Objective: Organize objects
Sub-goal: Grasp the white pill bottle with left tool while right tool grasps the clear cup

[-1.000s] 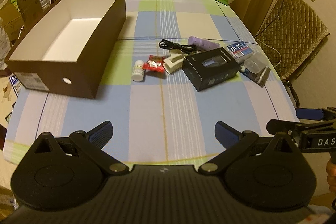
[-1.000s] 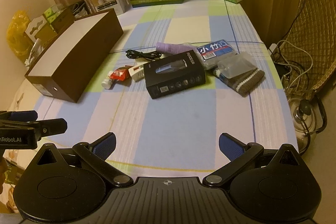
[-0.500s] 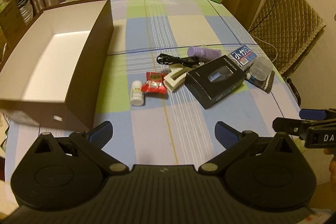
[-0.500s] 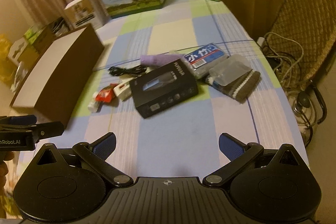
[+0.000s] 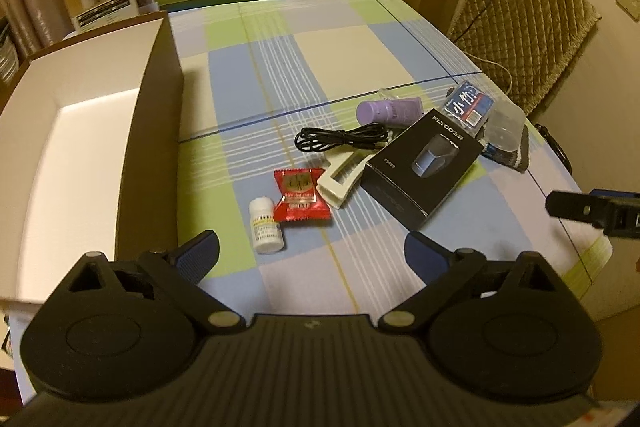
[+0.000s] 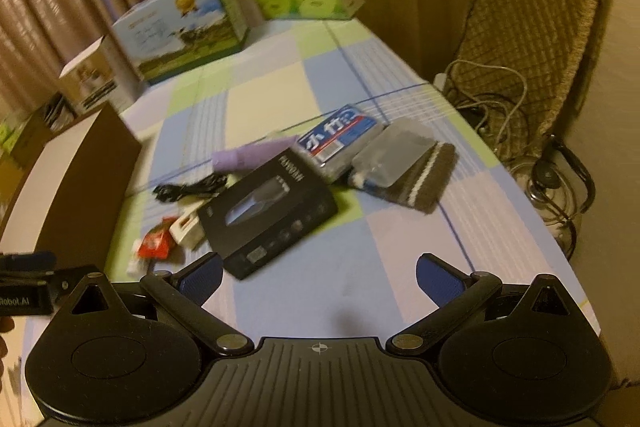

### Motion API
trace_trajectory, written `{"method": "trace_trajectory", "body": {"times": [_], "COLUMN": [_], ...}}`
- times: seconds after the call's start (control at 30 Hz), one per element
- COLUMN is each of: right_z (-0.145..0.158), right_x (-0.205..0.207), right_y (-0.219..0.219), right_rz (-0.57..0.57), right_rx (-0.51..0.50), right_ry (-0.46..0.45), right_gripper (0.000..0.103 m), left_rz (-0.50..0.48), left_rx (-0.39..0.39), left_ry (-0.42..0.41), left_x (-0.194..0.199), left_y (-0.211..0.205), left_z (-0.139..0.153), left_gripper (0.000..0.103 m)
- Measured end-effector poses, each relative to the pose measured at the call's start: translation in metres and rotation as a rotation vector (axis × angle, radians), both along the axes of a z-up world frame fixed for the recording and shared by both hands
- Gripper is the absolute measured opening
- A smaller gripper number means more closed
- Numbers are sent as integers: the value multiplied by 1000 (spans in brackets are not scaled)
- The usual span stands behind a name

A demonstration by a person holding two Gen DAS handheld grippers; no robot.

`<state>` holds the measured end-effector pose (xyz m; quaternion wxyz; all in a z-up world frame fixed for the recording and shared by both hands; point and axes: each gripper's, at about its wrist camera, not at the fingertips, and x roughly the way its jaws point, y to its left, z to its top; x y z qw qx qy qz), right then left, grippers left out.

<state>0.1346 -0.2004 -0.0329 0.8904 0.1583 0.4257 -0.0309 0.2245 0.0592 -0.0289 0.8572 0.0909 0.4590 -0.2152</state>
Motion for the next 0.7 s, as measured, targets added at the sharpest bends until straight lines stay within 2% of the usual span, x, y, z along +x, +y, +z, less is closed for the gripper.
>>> {"method": "trace_trajectory", "body": {"times": [0.2,0.33,0.5,0.7], "right_z": [-1,-4,-20,-47], "right_x": [16,34,63,87], "right_y": [-18,-40,-80,-120], "right_rz": [-46,-62,-102,-162], "right_rx": [15,55,156,285], "right_ry": [-22,-52,-30,18], "right_gripper": [80,61,54,52], "left_rz": [1,51,137,237], "left_rx": [-5,-7,-2,21], "left_ry": [2,-2,5,25], "left_x": [14,24,30,34], "left_y": [-6,-10,-14,-17], "left_z": [-4,-6,-10,-24], "left_gripper": [94,93,93,91]}}
